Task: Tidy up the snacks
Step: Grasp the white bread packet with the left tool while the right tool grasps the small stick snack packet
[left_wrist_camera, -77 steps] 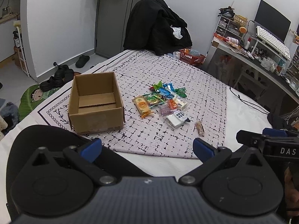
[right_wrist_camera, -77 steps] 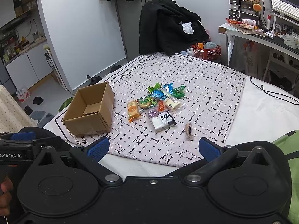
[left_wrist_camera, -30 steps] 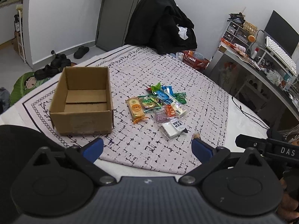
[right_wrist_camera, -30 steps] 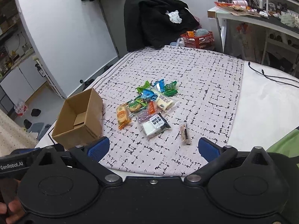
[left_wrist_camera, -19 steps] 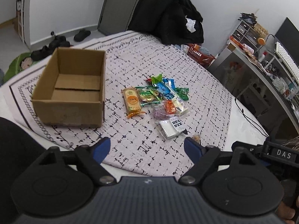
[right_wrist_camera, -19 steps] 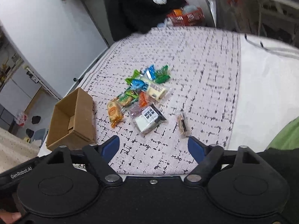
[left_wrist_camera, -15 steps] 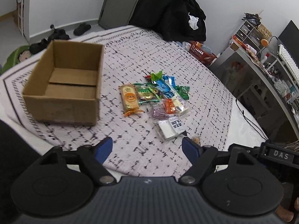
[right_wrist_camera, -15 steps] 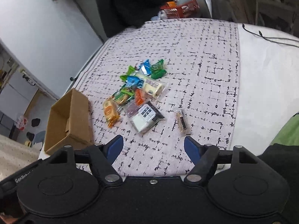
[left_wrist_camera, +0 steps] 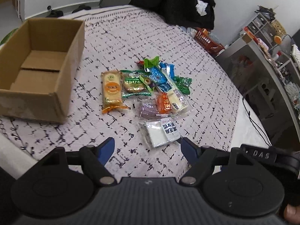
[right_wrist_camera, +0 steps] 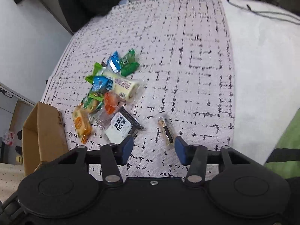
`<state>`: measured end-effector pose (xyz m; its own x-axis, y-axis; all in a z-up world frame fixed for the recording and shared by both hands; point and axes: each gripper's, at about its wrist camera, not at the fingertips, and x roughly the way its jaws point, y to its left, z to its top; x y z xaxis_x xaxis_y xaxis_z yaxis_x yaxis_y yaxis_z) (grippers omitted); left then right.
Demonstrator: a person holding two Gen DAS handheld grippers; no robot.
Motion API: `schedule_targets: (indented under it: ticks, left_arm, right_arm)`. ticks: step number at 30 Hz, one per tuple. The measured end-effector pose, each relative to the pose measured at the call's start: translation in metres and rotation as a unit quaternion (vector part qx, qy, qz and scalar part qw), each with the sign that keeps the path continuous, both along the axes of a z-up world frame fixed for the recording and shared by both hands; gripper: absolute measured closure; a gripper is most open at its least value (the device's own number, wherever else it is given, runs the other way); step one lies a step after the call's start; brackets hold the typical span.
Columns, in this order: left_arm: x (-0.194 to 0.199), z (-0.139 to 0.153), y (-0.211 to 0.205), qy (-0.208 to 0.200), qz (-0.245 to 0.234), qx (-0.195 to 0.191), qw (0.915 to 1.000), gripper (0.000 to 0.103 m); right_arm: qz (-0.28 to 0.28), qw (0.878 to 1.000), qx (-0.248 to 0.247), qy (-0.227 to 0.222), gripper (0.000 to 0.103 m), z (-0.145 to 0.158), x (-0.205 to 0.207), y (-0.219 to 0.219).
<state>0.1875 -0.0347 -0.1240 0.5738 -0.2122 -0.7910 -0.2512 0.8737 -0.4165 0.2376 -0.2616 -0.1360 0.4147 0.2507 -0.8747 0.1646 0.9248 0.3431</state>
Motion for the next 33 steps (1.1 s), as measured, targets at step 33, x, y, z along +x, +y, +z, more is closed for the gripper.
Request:
schedule_targets:
  ticks: [33]
  left_arm:
    - [0.094,-0.075,-0.058,0.095,0.050,0.034,0.9937,0.023]
  right_arm:
    - [-0.031,0.996,0.013,0.088,0.084,-0.074,0.050,-0.005]
